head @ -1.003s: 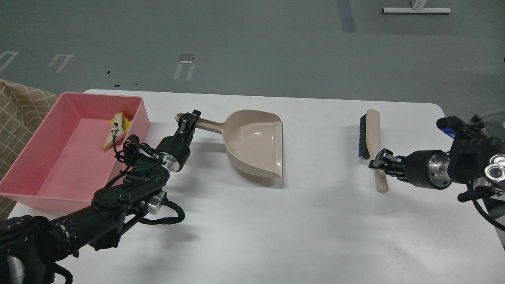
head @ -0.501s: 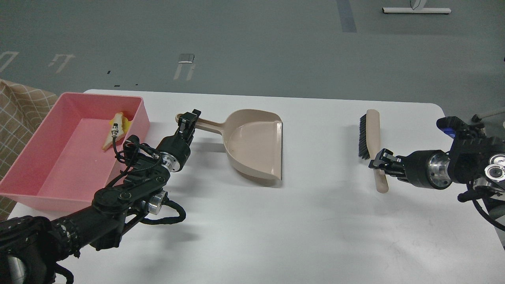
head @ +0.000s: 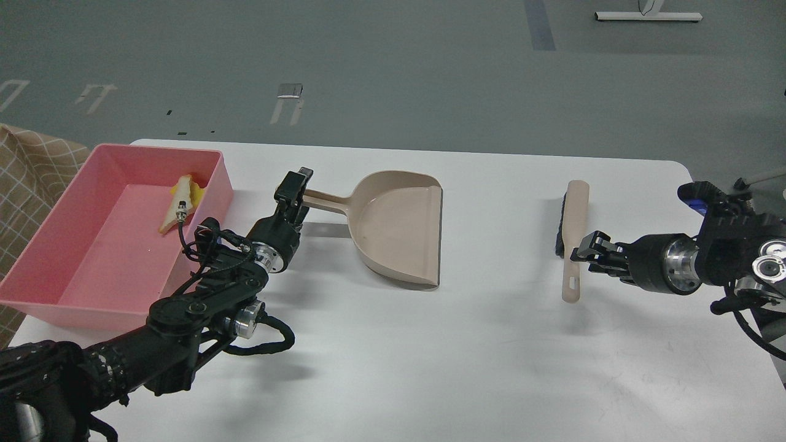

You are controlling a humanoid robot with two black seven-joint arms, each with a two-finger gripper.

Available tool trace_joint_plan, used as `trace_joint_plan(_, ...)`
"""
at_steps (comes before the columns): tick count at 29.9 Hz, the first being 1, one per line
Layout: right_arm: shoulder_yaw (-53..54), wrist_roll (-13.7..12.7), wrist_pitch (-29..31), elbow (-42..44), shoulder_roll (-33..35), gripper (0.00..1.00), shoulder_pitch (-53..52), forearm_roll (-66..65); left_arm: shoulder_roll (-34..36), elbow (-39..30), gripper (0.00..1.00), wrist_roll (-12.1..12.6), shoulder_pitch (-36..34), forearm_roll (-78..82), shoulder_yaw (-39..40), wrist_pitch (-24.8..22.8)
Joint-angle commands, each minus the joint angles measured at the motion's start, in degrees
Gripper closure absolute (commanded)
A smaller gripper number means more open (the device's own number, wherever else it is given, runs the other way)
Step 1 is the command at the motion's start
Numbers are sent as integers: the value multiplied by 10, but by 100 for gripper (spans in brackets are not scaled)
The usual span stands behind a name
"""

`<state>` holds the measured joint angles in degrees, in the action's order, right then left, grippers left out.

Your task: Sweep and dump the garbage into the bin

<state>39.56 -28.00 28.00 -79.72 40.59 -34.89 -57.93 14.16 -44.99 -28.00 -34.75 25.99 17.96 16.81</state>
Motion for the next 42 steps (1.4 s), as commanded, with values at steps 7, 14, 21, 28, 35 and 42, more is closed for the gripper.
trace_joint_plan(7, 4, 0, 0, -10, 0, 25, -3, 0, 26, -58, 2, 0, 13, 0, 1, 3)
trace_joint_plan(14, 4, 0, 0, -33, 13, 20, 2, 4, 78, -137, 2, 0, 35, 0, 0, 16)
trace_joint_plan(21, 3, 0, 0, -79, 42, 12, 10, 4, 138, -229, 2, 0, 71, 1, 0, 32)
trace_joint_plan(28, 10, 0, 0, -125, 76, 2, 17, 5, 195, -326, 2, 0, 94, 1, 0, 40)
trace_joint_plan(35, 74, 0, 0, -171, 79, 0, 18, 26, 264, -432, 2, 0, 93, 1, 35, 38)
trace_joint_plan(42, 203, 0, 0, -184, 17, 0, 17, 26, 281, -447, 2, 0, 49, 3, 88, 25)
